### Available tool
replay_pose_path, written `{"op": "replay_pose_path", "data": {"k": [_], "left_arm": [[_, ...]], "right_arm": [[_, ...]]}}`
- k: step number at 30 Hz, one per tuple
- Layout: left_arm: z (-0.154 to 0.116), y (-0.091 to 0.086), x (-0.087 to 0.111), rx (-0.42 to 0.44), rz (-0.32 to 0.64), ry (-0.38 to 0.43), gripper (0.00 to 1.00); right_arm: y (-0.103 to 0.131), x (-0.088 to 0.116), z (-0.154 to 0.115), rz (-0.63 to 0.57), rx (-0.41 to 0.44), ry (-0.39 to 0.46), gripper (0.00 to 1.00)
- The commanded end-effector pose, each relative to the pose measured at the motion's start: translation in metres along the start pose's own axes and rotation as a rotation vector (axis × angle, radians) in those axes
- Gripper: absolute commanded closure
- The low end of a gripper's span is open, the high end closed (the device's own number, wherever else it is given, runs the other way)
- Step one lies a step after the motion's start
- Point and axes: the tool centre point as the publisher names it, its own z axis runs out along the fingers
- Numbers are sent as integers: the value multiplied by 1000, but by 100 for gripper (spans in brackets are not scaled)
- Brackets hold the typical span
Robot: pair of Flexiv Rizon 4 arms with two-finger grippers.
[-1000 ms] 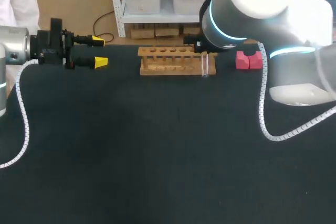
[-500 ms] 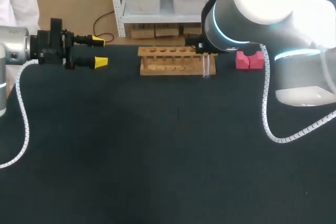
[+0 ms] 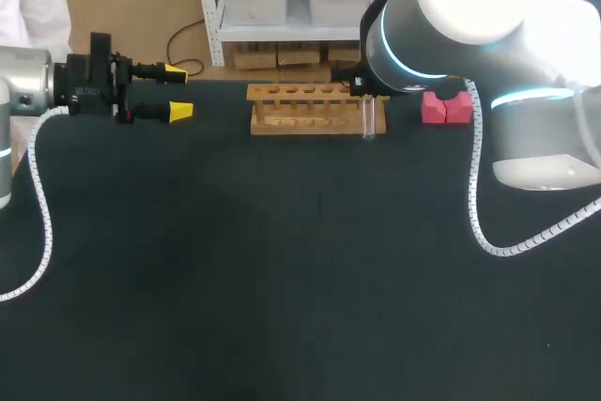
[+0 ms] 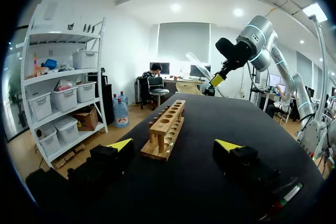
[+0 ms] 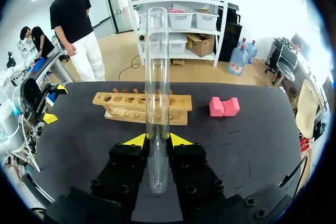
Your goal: Grasp the test tube, adjust it, and insert it.
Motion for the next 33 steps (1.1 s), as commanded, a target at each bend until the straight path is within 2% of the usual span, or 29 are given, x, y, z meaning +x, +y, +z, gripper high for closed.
{"op": "replay_pose_path", "data": {"k": [1, 14, 25, 33], "left_arm": [[0, 0, 1, 0, 2, -3, 0], [0, 0, 1, 0, 2, -3, 0], [0, 0, 1, 0, 2, -3, 0], [0, 0, 1, 0, 2, -3, 0]], "right_arm": [[-1, 2, -1, 1, -1, -8, 100], [14, -21, 6, 141, 112, -289, 100], [17, -41, 18, 169, 147, -430, 100], [15, -57, 25, 113, 139, -553, 100]]}}
